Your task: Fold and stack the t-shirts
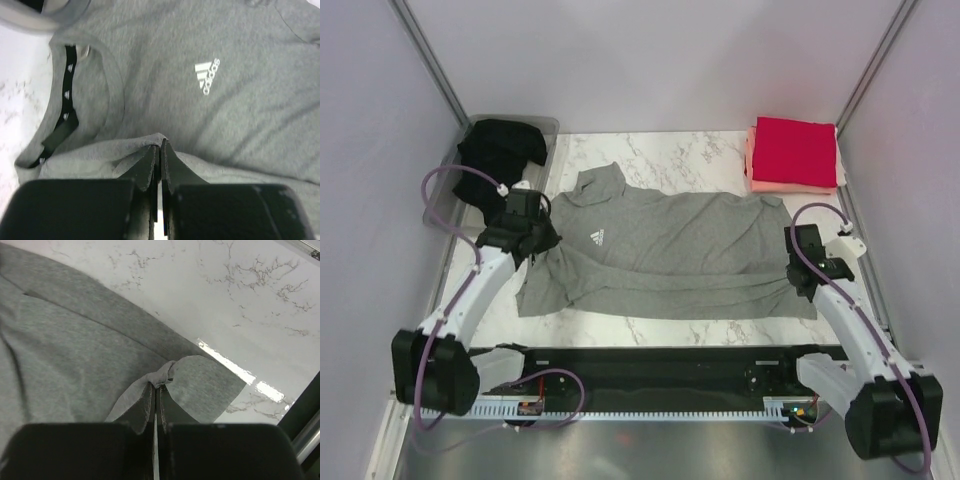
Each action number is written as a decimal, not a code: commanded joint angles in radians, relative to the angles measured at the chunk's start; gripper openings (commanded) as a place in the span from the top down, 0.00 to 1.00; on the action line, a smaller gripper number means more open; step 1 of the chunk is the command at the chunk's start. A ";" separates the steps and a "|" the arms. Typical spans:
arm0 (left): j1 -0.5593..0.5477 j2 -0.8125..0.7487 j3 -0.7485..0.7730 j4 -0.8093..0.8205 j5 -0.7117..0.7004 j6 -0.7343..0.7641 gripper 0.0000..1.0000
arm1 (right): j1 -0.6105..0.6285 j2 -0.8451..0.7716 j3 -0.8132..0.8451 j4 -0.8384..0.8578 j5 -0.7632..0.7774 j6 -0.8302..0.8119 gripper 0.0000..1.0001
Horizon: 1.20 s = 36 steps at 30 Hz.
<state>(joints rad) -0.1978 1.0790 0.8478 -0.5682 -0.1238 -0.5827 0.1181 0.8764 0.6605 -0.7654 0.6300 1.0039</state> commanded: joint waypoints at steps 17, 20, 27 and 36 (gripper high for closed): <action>0.109 -0.134 0.019 -0.050 0.017 -0.049 0.02 | -0.273 0.066 0.070 0.063 -0.375 -0.289 0.02; 0.110 -0.305 -0.153 -0.064 -0.006 -0.179 0.05 | -0.276 -0.006 -0.026 0.043 -0.470 -0.239 0.02; 0.109 -0.565 -0.385 -0.114 -0.014 -0.402 0.12 | -0.282 -0.008 -0.214 0.094 -0.576 -0.165 0.09; 0.109 -0.533 -0.545 -0.087 -0.082 -0.574 0.10 | -0.282 0.056 -0.288 0.199 -0.549 -0.137 0.36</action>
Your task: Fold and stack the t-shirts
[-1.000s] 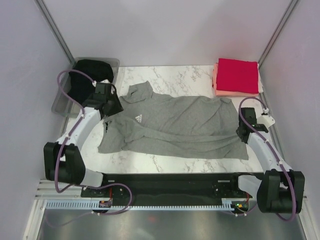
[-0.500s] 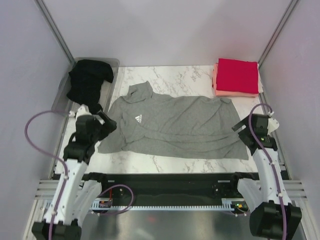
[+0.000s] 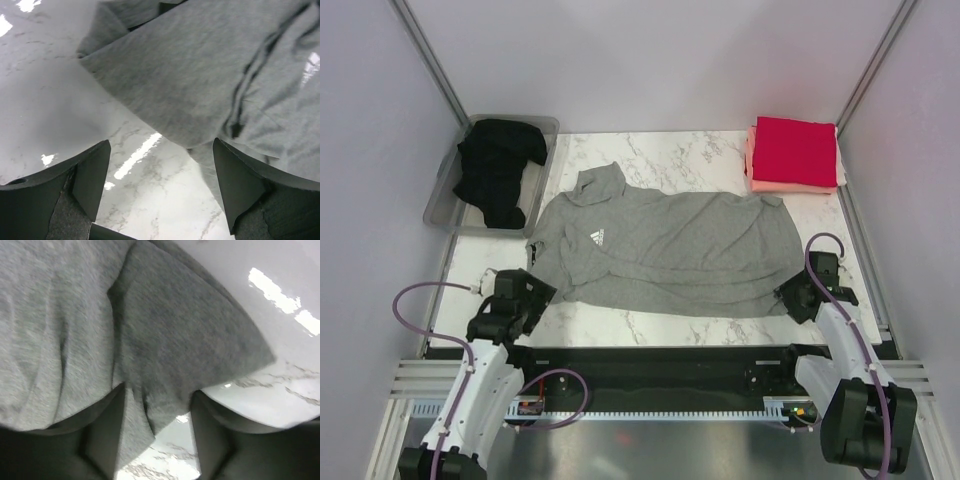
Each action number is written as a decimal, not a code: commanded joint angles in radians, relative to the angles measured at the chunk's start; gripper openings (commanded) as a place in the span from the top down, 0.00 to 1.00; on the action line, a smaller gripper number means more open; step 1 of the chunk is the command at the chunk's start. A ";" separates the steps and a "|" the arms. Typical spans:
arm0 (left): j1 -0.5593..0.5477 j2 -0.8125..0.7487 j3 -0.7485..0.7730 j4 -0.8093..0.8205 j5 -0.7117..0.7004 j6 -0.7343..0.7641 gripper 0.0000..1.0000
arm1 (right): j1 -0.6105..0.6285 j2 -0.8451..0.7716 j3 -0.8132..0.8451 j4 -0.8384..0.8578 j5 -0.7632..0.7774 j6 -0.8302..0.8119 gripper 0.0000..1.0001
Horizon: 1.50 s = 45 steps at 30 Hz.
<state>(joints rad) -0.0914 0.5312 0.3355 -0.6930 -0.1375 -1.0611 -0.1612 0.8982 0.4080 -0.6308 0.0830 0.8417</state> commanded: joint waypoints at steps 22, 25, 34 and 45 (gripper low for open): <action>0.022 0.268 0.114 0.253 -0.257 0.088 0.98 | -0.181 0.067 0.063 0.025 0.014 -0.079 1.00; 0.027 0.136 0.145 0.126 -0.290 0.087 0.98 | -0.242 0.082 0.072 0.010 -0.017 -0.096 1.00; 0.027 -0.095 0.169 -0.125 -0.243 -0.025 0.98 | -0.324 0.061 0.090 -0.053 -0.080 -0.092 1.00; 0.027 -0.260 0.258 -0.330 -0.088 -0.185 0.58 | -0.354 -0.094 0.129 -0.198 -0.110 -0.067 0.25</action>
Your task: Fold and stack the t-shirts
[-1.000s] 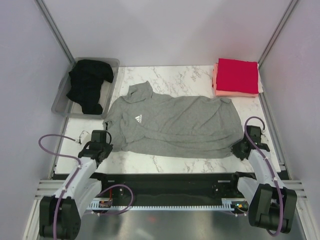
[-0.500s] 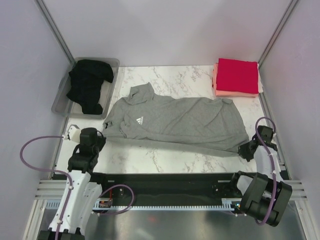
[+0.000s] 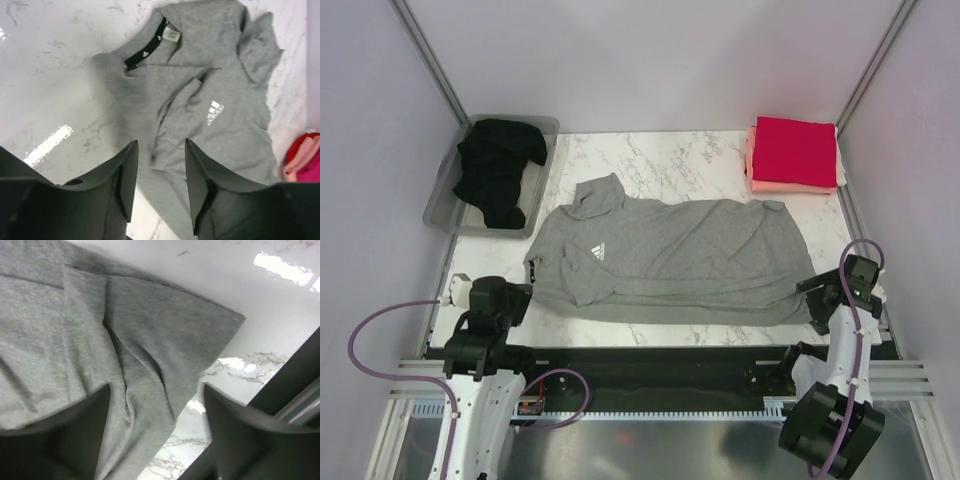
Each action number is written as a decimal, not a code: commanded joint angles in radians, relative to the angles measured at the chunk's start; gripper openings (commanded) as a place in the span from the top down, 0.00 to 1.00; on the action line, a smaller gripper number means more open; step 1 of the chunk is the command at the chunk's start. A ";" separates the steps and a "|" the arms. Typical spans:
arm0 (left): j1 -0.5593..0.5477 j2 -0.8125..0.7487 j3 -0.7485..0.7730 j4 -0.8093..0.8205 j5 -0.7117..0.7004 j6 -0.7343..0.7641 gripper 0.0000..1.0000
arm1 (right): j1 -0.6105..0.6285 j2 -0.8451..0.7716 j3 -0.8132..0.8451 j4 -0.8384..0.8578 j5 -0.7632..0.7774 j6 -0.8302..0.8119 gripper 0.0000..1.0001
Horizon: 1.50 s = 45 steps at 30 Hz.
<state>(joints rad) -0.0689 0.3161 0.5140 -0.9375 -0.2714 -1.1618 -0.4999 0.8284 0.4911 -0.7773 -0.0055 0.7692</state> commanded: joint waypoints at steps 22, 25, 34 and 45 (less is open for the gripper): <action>-0.022 1.338 0.837 0.637 0.267 0.665 0.27 | 0.052 0.044 0.297 0.179 -0.108 -0.188 0.02; -0.035 1.487 0.983 0.634 0.281 0.717 0.27 | 0.086 0.055 0.319 0.202 -0.090 -0.208 0.02; -0.055 1.850 1.204 0.625 0.248 0.811 0.27 | 0.118 0.072 0.303 0.265 -0.094 -0.235 0.02; -0.081 1.939 1.314 0.576 0.302 0.777 0.98 | 0.211 0.228 0.381 0.314 -0.074 -0.278 0.02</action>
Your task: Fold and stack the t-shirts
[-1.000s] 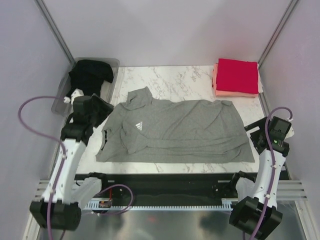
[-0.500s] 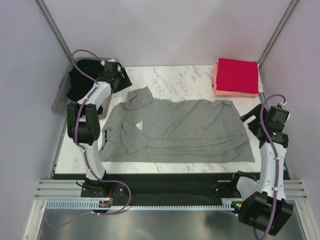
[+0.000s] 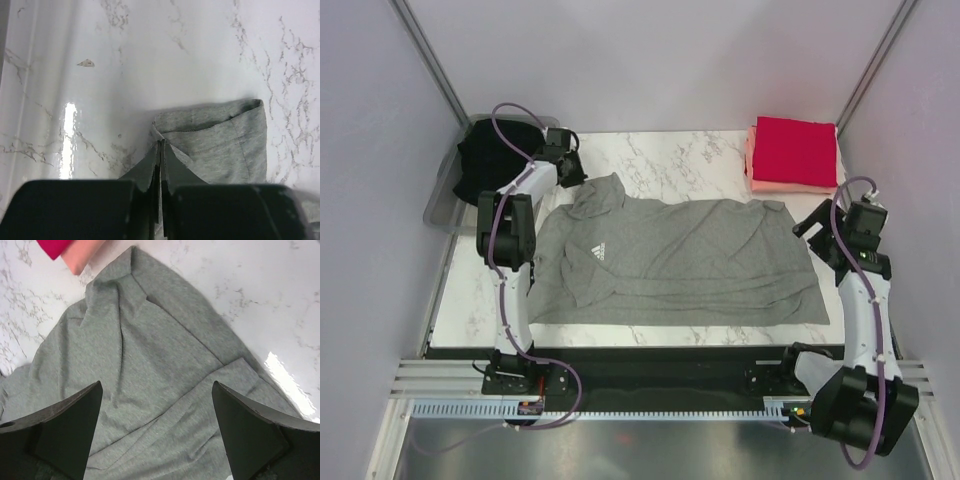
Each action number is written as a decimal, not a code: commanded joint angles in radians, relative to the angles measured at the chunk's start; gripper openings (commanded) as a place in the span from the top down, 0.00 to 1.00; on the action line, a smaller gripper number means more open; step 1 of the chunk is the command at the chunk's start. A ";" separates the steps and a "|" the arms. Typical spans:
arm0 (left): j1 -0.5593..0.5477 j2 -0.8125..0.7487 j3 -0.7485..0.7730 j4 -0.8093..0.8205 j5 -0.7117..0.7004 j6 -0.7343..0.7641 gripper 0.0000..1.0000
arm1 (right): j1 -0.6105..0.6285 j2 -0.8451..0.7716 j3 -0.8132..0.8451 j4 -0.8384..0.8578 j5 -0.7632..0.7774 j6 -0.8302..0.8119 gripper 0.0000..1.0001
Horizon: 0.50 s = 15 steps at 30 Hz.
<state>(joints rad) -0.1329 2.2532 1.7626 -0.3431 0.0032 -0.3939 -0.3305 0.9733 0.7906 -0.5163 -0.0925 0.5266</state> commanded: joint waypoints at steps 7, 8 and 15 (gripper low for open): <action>-0.034 -0.242 -0.061 -0.088 0.007 -0.052 0.98 | 0.189 0.335 0.229 0.186 0.086 -0.043 0.02; -0.034 -0.283 -0.105 -0.086 0.021 -0.059 0.98 | 0.197 0.372 0.252 0.202 0.086 -0.048 0.05; -0.034 -0.376 -0.206 -0.066 0.107 -0.080 0.98 | 0.223 0.671 0.381 0.288 0.137 -0.083 0.21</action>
<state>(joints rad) -0.1696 1.9144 1.5776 -0.4229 0.0601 -0.4404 -0.1173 1.5814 1.1065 -0.2993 0.0067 0.4740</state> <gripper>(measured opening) 0.026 0.807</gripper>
